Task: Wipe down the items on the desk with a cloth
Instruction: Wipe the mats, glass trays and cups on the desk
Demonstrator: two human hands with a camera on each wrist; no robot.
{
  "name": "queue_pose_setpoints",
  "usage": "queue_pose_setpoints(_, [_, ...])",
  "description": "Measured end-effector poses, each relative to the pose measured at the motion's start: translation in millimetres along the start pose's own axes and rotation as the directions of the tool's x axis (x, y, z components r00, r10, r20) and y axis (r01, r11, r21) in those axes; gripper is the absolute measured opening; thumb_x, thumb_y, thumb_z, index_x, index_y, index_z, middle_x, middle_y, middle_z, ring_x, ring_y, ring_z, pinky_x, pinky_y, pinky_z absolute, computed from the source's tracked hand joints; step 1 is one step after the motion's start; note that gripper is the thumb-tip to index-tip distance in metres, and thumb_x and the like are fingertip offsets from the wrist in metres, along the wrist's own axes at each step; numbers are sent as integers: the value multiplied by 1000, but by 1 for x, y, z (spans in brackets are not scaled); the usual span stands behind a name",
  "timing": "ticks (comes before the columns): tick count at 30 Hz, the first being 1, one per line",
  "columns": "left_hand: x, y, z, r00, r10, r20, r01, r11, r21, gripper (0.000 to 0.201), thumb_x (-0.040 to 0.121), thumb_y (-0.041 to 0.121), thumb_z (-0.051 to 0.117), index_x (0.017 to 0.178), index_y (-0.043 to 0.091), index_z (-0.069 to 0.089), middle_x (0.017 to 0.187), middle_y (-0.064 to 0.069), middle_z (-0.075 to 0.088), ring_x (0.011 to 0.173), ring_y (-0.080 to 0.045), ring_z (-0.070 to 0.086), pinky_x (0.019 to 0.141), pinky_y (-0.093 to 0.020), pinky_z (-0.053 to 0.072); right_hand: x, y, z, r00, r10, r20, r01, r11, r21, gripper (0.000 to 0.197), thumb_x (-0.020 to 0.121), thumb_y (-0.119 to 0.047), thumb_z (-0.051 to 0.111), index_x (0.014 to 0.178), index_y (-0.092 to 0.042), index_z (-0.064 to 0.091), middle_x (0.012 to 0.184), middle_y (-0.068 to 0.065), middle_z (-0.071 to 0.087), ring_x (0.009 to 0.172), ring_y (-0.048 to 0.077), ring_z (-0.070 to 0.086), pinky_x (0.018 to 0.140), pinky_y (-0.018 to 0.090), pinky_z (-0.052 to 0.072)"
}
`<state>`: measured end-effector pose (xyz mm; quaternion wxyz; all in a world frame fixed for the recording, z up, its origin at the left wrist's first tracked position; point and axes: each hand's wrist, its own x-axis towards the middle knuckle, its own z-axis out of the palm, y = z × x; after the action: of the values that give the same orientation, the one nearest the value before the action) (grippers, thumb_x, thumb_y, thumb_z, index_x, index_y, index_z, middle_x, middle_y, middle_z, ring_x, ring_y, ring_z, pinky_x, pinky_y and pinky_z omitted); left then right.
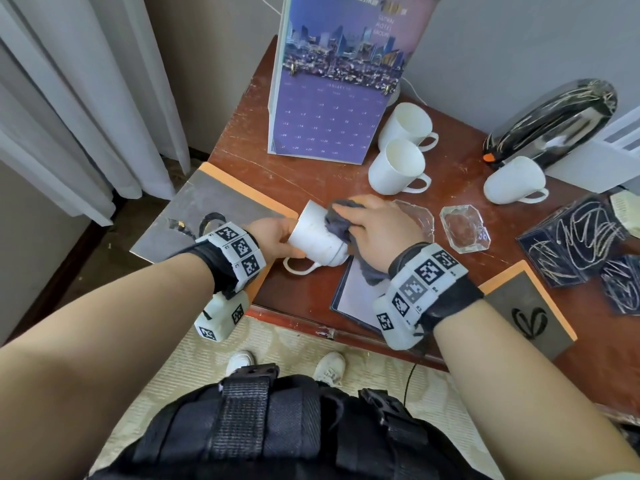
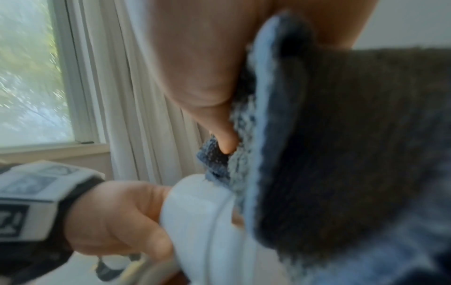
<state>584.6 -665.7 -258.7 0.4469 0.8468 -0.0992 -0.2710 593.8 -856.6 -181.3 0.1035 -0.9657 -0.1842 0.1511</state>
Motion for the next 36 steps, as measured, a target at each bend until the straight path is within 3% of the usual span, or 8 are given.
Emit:
queue_pose_setpoints(3, [0,5,2,999,-20,-29,22,998,66,38,90,17,59,128,15,52,116,3,61,114,-18,54,79,-14,31,6,-28,3,995,-99,-2,99,992,-82,47,97,-18,37,141,-32,36,143,-5,35,127,21,30,97,19,22])
queue_pose_setpoints(5, [0,8,1,999,-23,-40,27,994,110,37,91,19,58,128,15,52,110,6,59,112,-17,54,74,-12,30,5,-32,9,996,-87,37,91,987,-133,51,97,-16,39,143,-35,32,145,1,34,128,26,34,101,35,33])
queue_pose_setpoints(10, [2,5,-1,999,-30,-43,34,993,111,39,88,23,63,125,17,55,123,-1,62,115,-18,55,98,-27,39,-16,8,3,992,28,122,1,972,-234,54,96,-14,39,143,-38,30,142,3,38,126,28,39,100,41,38])
queue_pose_setpoints(14, [5,8,-3,998,-44,-43,50,987,152,41,87,28,64,125,15,55,120,-3,63,112,-21,56,98,-35,41,-9,5,-9,1000,16,22,-10,968,-252,58,94,-12,43,143,-39,30,146,-4,33,125,27,35,99,37,37])
queue_pose_setpoints(19, [6,15,-5,997,-61,-42,68,971,228,22,91,28,58,102,11,51,79,0,56,76,-15,51,66,-23,38,7,-36,7,998,-53,35,58,984,-168,55,96,-14,40,144,-39,28,146,-1,31,125,29,34,96,37,38])
queue_pose_setpoints(24, [7,17,-9,998,-58,-28,61,990,125,38,87,29,63,122,14,58,117,-4,64,108,-22,57,95,-34,43,-11,1,5,993,69,97,-45,971,-236,55,95,-14,40,144,-39,31,145,2,34,127,30,38,98,36,36])
queue_pose_setpoints(30, [14,22,-18,996,-63,-59,57,994,-91,30,85,27,66,106,5,62,102,-12,65,99,-33,60,95,-46,45,-1,15,-4,995,90,-38,-92,993,-73,44,96,-18,44,138,-31,43,141,-2,41,126,28,38,102,38,37])
queue_pose_setpoints(36, [13,5,-17,991,-39,-132,-19,911,-413,7,76,33,62,81,28,63,69,9,64,65,-15,55,69,-33,45,12,9,11,992,121,35,-122,993,9,42,97,-23,38,137,-33,42,139,-3,43,121,26,43,97,37,41])
